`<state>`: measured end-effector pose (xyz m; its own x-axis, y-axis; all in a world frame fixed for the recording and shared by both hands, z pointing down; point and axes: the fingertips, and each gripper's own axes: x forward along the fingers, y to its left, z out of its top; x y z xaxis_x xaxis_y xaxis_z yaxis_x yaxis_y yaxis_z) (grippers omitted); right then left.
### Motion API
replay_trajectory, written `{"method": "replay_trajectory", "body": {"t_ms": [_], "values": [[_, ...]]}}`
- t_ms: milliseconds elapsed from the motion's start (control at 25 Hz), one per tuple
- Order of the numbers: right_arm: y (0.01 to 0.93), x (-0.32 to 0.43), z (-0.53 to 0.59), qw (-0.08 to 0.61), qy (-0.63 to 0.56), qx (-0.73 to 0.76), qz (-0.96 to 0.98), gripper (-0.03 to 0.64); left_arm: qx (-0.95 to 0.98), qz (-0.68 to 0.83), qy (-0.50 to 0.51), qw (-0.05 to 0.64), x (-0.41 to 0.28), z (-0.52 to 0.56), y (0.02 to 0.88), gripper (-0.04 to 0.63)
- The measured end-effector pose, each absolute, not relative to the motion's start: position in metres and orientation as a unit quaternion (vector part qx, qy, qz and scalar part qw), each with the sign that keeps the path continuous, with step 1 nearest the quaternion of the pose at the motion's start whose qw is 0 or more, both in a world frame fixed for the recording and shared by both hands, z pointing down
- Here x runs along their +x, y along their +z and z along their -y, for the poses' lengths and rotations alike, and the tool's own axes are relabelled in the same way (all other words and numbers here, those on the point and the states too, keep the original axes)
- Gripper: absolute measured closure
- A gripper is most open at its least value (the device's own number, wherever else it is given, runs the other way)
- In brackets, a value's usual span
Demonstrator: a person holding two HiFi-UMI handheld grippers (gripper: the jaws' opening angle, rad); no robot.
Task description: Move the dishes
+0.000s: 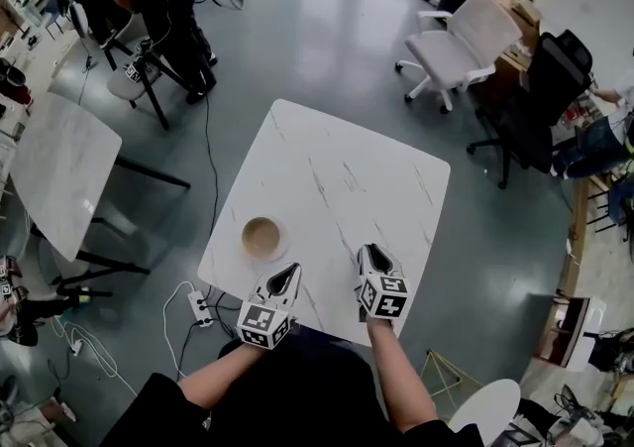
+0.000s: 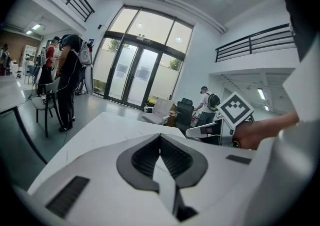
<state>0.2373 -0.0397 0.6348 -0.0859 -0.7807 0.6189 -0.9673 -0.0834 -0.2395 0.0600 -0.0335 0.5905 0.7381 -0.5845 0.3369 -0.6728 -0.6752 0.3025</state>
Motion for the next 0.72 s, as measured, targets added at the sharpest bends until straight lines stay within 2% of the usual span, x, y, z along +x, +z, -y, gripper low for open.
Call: {"method": "replay_trajectory", "body": {"t_ms": [320,720], "values": [[0.639,0.128,0.068,0.17,0.32,0.622,0.694,0.537,0.905,0.356,0.099,0.212,-0.01,0.062,0.585,0.578],[0.673,0.047,0.091,0.214,0.361,0.61,0.672,0.537,0.9,0.356,0.104,0.23,-0.092,0.109,0.595,0.578]]}}
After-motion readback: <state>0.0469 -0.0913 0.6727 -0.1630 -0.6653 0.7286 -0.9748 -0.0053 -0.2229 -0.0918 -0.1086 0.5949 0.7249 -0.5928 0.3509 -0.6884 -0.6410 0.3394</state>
